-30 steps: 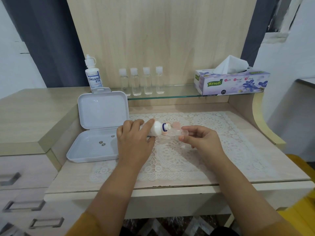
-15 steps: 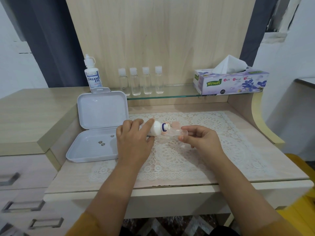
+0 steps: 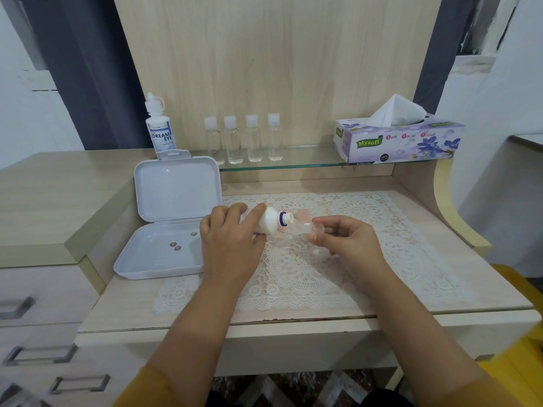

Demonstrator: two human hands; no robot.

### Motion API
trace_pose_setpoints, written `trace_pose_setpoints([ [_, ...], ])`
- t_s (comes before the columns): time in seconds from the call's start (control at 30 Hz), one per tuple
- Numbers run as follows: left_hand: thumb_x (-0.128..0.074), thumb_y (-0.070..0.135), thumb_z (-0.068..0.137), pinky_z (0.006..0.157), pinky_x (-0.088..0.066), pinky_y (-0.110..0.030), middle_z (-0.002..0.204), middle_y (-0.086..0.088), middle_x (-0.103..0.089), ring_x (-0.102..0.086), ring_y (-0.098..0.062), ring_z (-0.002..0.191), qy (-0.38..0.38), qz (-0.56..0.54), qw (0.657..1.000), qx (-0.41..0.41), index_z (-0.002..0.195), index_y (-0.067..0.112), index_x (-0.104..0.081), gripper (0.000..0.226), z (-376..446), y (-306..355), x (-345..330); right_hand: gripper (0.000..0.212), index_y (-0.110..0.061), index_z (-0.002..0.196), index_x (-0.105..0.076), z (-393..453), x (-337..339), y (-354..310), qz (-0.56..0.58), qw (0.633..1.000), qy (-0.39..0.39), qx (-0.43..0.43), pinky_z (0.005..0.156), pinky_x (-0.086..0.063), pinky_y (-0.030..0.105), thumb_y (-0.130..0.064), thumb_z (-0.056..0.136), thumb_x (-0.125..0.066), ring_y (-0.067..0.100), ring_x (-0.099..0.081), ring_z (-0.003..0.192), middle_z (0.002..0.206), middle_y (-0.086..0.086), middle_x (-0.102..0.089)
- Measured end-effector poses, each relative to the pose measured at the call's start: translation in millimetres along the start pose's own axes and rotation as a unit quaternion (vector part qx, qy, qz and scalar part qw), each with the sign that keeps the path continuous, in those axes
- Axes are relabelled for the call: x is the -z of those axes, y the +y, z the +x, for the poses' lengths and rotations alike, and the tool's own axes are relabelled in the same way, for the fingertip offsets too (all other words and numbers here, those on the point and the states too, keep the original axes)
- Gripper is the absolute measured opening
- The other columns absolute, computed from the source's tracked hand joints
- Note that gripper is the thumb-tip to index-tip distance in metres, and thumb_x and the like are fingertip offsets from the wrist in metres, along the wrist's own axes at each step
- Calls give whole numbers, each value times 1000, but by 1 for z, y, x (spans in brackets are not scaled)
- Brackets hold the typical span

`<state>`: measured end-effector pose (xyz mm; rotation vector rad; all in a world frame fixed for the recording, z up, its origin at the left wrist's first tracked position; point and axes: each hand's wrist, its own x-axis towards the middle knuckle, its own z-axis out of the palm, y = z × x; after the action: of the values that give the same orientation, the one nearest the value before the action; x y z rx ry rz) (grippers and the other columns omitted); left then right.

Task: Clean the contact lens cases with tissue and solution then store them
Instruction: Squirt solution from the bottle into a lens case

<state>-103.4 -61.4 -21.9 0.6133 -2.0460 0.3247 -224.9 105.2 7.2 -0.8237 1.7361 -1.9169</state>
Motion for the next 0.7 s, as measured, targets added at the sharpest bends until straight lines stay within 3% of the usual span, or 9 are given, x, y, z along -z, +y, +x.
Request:
trace_pose_setpoints([
  [0.7,-81,21,64,79,-28,-36,103,-2,-66,-45,-23,92,8,5,1000,-4,112,26,-68,50,0,1,2,28,-6,97,-72,1,0,1,-4,1000,1,-1,55,-45,9,2,71,-79,3,-66,64,85,10,-73],
])
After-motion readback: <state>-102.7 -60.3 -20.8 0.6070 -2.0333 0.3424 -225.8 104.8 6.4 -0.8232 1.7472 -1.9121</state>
